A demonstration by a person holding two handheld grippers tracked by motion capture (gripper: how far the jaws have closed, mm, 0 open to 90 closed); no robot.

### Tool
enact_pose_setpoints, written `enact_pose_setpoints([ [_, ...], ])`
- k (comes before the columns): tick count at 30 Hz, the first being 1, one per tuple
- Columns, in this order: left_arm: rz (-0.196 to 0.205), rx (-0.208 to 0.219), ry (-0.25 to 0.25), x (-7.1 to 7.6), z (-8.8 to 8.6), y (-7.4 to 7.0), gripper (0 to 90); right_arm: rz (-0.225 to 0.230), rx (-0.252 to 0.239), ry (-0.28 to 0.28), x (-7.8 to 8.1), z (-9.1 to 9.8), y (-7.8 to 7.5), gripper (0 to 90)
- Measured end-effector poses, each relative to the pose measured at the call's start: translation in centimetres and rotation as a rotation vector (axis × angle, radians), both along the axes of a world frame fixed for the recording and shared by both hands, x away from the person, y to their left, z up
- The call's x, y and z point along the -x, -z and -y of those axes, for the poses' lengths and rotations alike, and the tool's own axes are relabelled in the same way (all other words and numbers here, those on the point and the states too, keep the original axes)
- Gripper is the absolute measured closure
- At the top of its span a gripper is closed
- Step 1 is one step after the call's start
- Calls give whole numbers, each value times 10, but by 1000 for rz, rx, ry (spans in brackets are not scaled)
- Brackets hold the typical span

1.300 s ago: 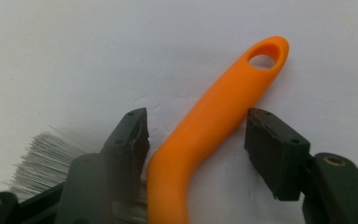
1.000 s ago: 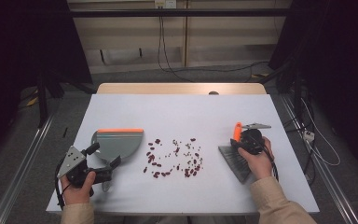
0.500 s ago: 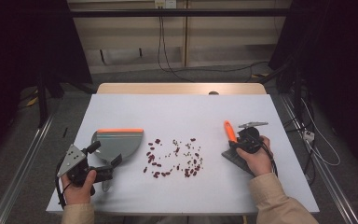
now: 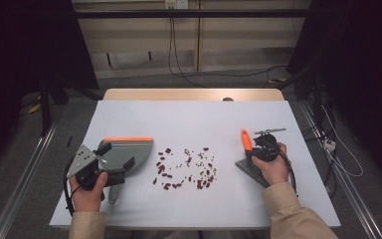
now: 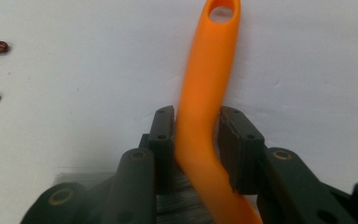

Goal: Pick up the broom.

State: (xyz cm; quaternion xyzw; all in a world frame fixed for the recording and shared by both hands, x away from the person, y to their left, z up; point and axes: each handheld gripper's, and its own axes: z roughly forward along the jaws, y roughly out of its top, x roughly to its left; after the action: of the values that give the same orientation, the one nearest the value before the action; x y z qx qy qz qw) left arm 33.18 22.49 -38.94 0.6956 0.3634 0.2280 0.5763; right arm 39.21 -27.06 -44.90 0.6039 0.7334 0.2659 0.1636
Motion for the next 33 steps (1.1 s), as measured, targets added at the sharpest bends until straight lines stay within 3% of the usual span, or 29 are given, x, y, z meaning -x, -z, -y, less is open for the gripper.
enact_pose_setpoints([
  [12,24,-16,39,-19,20,-8,37,-7,-4,1,-2,0,-1,685],
  [21,26,-3,46,-17,23,-11,36,15,8,-8,1,0,-2,688],
  [23,31,-8,43,-17,21,-12,36,25,-26,-2,0,2,-3,689],
  [28,27,-7,44,-17,21,-11,36,92,-54,-23,2,0,-11,695],
  [33,24,-11,55,-17,25,-10,36,176,-136,-26,9,6,-23,702],
])
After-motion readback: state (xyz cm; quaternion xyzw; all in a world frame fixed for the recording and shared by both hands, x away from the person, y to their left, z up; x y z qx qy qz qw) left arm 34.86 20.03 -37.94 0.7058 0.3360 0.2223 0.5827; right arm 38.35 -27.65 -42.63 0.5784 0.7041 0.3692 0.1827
